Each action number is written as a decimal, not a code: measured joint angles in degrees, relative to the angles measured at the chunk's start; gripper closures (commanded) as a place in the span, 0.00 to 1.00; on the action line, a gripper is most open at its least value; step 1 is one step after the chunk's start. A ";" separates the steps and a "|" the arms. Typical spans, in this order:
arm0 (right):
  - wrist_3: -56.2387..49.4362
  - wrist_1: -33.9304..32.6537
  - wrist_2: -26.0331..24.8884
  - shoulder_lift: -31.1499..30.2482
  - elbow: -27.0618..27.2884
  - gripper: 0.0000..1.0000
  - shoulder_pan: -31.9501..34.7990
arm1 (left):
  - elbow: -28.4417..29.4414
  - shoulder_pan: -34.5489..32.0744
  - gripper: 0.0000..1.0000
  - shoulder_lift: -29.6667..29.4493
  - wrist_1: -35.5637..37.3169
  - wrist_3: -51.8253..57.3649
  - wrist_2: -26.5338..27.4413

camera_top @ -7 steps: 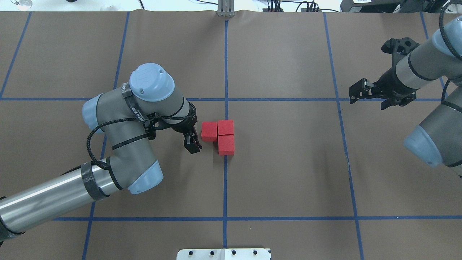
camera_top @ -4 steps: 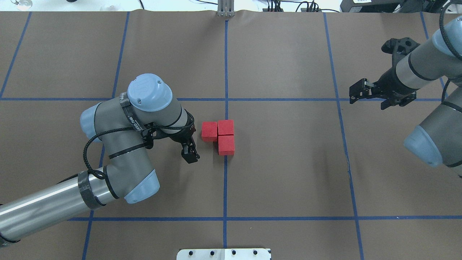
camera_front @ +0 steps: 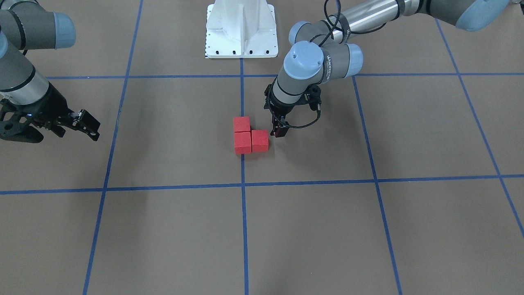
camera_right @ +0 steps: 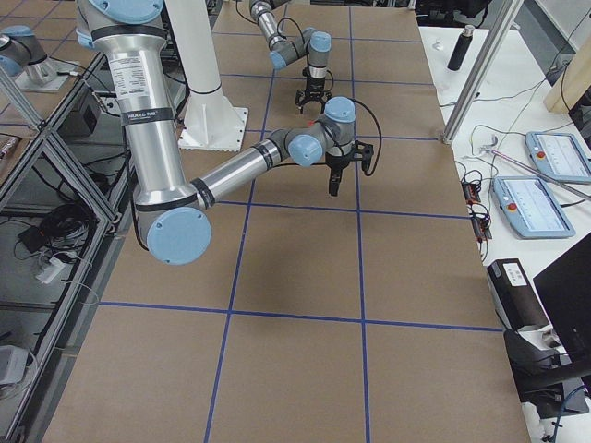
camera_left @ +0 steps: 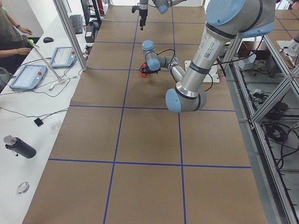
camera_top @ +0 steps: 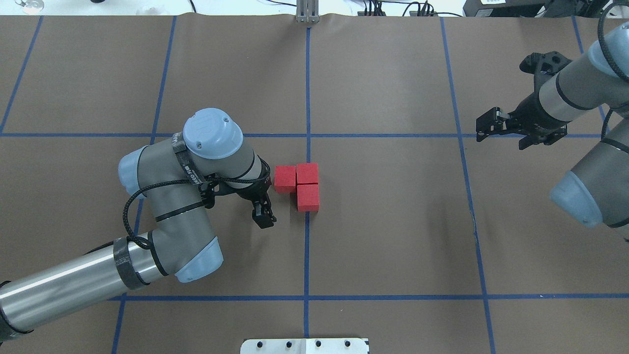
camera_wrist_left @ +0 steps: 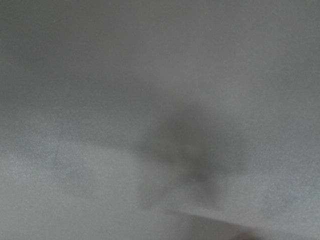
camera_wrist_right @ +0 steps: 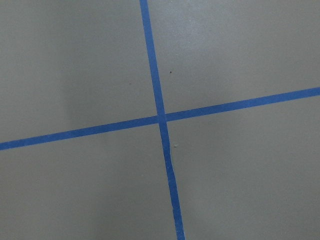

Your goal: Form red blocks into L shape at center

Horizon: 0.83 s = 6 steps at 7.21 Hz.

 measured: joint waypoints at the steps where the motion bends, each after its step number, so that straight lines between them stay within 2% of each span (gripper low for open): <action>1: -0.04 0.00 -0.02 0.00 -0.06 0.00 0.00 | 0.04 0.03 0.00 -0.19 -0.07 0.02 0.00; 6: -0.17 0.00 -0.03 0.00 -0.20 0.00 0.00 | 0.44 0.05 0.00 -0.41 -1.13 0.00 0.00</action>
